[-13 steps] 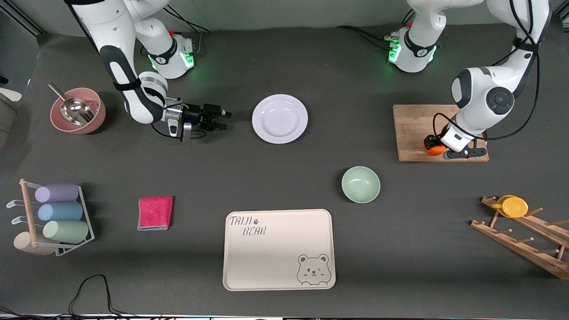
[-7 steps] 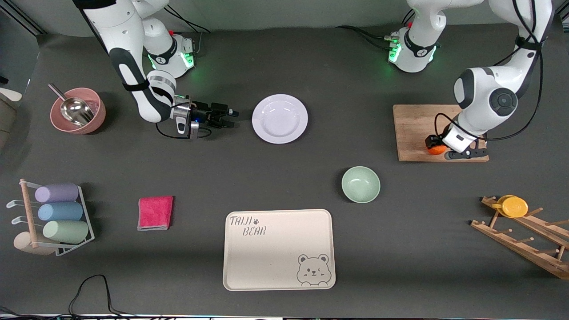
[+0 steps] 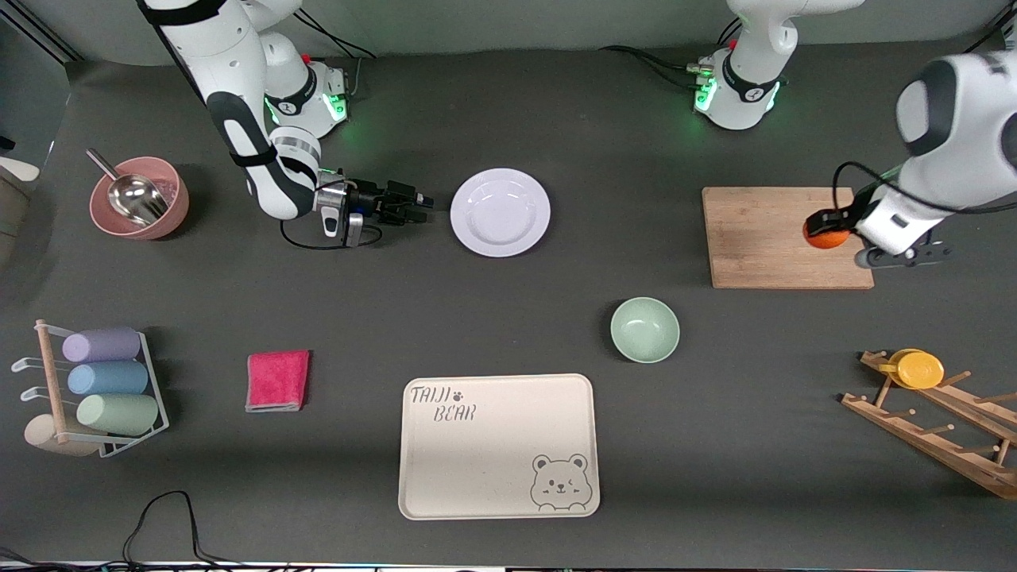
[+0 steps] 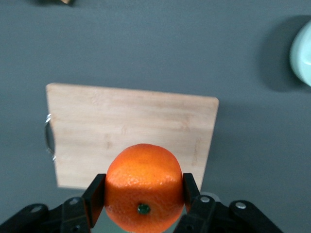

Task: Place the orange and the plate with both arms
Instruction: 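Lift the orange with the left gripper and carry it over the plate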

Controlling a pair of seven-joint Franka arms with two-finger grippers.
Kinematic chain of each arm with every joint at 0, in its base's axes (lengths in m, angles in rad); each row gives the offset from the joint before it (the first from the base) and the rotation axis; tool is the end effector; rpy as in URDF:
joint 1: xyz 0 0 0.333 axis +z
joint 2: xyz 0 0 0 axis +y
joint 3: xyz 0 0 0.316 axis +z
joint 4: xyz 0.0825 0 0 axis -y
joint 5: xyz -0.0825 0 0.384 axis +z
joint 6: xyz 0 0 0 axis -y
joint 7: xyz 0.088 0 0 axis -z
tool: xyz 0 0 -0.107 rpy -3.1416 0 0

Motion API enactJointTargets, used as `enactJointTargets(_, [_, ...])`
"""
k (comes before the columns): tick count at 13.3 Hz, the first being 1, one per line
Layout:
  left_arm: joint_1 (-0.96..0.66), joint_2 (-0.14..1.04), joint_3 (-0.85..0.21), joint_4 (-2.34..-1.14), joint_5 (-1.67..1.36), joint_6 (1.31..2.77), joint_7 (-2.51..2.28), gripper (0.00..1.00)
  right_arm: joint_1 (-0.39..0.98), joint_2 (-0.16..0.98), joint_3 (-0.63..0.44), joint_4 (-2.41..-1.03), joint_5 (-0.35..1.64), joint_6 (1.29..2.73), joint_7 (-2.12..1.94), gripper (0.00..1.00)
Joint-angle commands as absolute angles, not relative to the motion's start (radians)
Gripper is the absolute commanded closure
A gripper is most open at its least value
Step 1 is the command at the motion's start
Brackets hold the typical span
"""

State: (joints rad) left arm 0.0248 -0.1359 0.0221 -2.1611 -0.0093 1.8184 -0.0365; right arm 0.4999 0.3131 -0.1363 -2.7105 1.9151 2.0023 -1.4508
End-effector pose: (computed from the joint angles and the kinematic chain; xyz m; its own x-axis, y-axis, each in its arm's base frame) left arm 0.4838 0.0222 0.4400 0.9750 0.0838 -0.2057 0.0864 -0.9963 0.0039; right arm 0.2983 0.1669 0.1139 0.9996 -0.0217 0.0186 0.0079 -0.4141 -0.9102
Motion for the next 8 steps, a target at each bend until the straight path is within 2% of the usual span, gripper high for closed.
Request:
enactJointTargets(1, [0.026,-0.129,0.02,-1.984,0.002,1.616,-0.029,1.0,0.505,0.325,-0.13,-2.712,1.95,2.003,-1.493,0.55])
enactJointTargets(2, [0.026,-0.132,0.018,-1.932,0.002,1.556,-0.031,1.0,0.505,0.327,-0.13,-2.712,1.95,2.003,-1.493,0.59])
enactJointTargets(5, [0.018,-0.135,0.017,-1.823,-0.002,1.425,-0.035,1.0,0.505,0.325,-0.13,-2.712,1.95,2.003,-1.494,0.59])
enactJointTargets(7, [0.017,-0.135,0.015,-1.802,-0.011,1.399,-0.04,1.0,0.503,0.333,-0.13,-2.712,1.95,2.002,-1.512,0.6])
enactJointTargets(8, [0.015,-0.137,0.006,-1.802,-0.012,1.399,-0.044,1.0,0.503,0.334,-0.13,-2.712,1.95,2.002,-1.523,0.64])
